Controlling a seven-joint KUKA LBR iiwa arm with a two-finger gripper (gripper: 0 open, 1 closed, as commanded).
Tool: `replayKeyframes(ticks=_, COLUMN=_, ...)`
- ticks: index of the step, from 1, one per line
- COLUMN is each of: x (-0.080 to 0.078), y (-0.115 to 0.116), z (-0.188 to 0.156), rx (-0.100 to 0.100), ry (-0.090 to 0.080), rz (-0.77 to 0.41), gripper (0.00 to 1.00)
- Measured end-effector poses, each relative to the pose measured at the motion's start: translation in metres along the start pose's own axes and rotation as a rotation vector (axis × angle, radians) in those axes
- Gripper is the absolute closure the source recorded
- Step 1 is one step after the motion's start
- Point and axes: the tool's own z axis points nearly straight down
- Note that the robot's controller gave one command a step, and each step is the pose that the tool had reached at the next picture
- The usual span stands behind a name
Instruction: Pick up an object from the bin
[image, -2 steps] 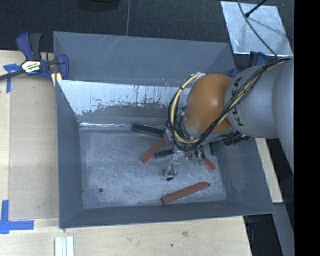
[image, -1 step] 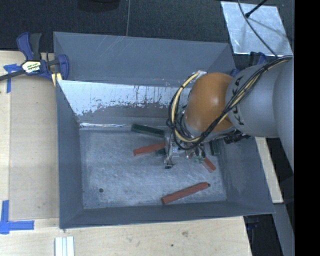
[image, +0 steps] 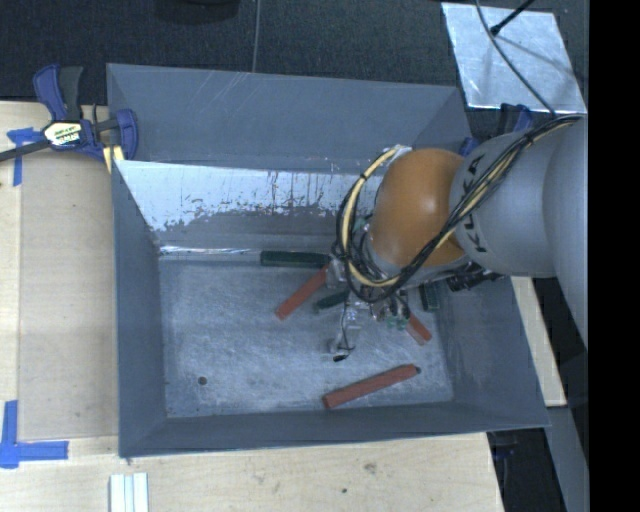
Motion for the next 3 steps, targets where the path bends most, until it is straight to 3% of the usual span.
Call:
replayKeyframes(ticks=1, x=-0.001, y=0.0, z=-0.001, rx=0.0, ry=-0.004, rz=0.001, gripper=1.0)
replayKeyframes(ticks=2, x=-0.003, y=-0.028, z=-0.029, rx=0.001, ry=-0.002, rz=-0.182, gripper=1.0)
replayKeyframes(ticks=3, x=0.007, y=-0.039, z=-0.18, rx=0.002, ry=-0.007, rz=-0.231, gripper=1.0)
